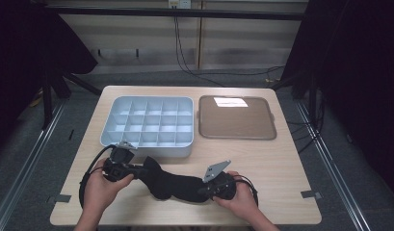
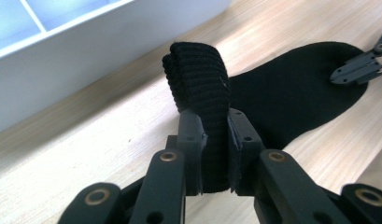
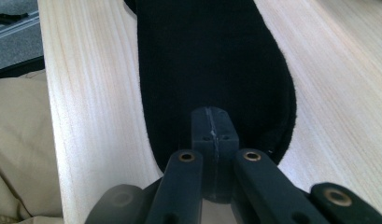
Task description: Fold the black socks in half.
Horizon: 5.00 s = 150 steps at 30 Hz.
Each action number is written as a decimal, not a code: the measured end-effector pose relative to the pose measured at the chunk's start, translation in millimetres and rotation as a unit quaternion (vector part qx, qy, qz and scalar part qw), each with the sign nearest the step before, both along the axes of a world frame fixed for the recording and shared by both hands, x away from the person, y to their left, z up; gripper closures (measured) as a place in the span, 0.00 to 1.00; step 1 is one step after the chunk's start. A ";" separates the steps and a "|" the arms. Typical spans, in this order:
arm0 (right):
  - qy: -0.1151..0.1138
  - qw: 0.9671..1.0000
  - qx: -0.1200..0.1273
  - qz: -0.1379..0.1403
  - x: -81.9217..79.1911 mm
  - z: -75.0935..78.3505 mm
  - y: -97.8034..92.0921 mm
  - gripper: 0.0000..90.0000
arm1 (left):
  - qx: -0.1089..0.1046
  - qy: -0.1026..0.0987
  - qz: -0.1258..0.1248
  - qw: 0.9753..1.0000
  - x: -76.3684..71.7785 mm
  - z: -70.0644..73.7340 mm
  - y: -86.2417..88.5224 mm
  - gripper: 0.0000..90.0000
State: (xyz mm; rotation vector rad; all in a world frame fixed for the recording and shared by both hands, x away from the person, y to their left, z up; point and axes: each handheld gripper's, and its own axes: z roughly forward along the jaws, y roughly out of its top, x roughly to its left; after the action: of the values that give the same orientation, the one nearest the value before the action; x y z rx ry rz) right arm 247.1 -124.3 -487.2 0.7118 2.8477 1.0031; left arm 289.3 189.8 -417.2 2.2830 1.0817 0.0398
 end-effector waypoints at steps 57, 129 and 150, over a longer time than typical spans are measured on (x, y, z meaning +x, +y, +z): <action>-0.019 0.999 0.002 0.035 5.3 1.4 43.5 1.00 | 0.011 0.024 -0.062 0.998 -9.1 -0.4 -38.7 0.86; -0.003 1.000 -0.007 0.005 6.2 1.9 10.7 1.00 | 0.022 0.023 -0.124 0.992 -27.2 -27.2 -107.0 0.67; 0.001 1.000 -0.004 0.002 6.5 1.2 11.3 1.00 | 0.004 0.028 -0.029 0.999 -0.1 -29.2 -54.8 0.53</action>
State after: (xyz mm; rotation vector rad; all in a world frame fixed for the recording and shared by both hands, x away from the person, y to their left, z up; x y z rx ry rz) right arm 253.6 -113.0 -486.0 0.7074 2.8538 0.9903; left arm 289.2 135.0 -446.4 2.3340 1.0454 -0.0426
